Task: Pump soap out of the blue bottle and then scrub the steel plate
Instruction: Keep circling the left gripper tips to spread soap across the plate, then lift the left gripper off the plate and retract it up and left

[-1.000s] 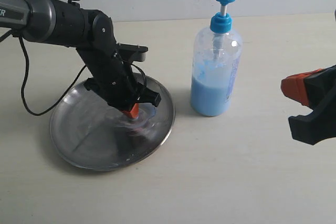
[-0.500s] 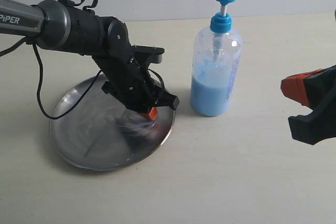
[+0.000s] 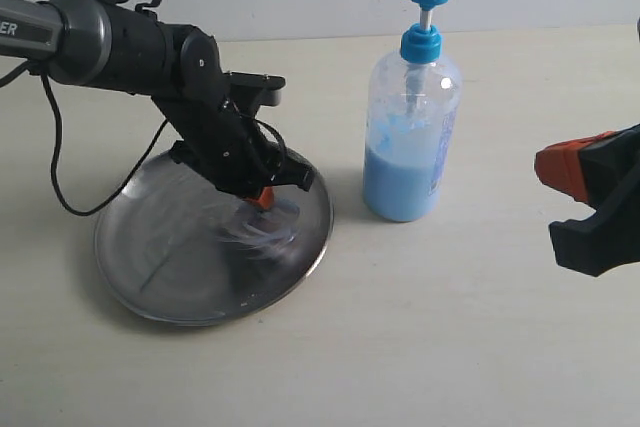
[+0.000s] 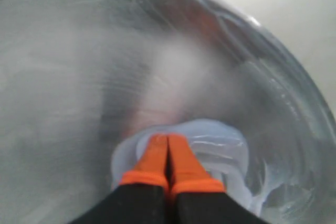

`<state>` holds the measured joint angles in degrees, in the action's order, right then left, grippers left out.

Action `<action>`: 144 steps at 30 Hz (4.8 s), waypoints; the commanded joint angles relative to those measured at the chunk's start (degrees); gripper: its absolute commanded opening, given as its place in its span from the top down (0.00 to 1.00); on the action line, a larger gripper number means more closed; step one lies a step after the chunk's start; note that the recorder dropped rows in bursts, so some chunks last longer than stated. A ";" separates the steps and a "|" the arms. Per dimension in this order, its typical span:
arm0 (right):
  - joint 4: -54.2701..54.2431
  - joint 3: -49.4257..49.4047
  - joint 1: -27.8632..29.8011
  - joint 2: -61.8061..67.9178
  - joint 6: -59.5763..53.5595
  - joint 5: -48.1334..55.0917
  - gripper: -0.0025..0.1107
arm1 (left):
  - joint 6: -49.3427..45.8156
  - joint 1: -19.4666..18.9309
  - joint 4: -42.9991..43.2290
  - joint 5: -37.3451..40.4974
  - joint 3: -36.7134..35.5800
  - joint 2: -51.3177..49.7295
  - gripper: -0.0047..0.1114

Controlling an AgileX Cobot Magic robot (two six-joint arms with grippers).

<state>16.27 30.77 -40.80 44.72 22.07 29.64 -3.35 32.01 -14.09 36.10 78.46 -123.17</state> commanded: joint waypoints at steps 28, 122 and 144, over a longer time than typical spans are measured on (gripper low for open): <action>-0.85 -0.14 0.12 -0.39 -1.47 -0.67 0.98 | -6.59 2.46 -4.41 -3.45 -0.38 -0.52 0.96; -0.96 -0.14 0.12 -0.39 -1.47 -0.67 0.98 | -10.61 1.45 -8.08 11.69 -0.38 -0.52 0.96; -0.38 -0.60 0.12 -0.39 -4.14 -2.35 0.98 | -0.53 1.26 0.50 -0.43 -1.07 12.89 0.96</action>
<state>15.58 30.45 -40.80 44.72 18.90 28.64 -5.10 33.40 -15.42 35.75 78.10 -114.48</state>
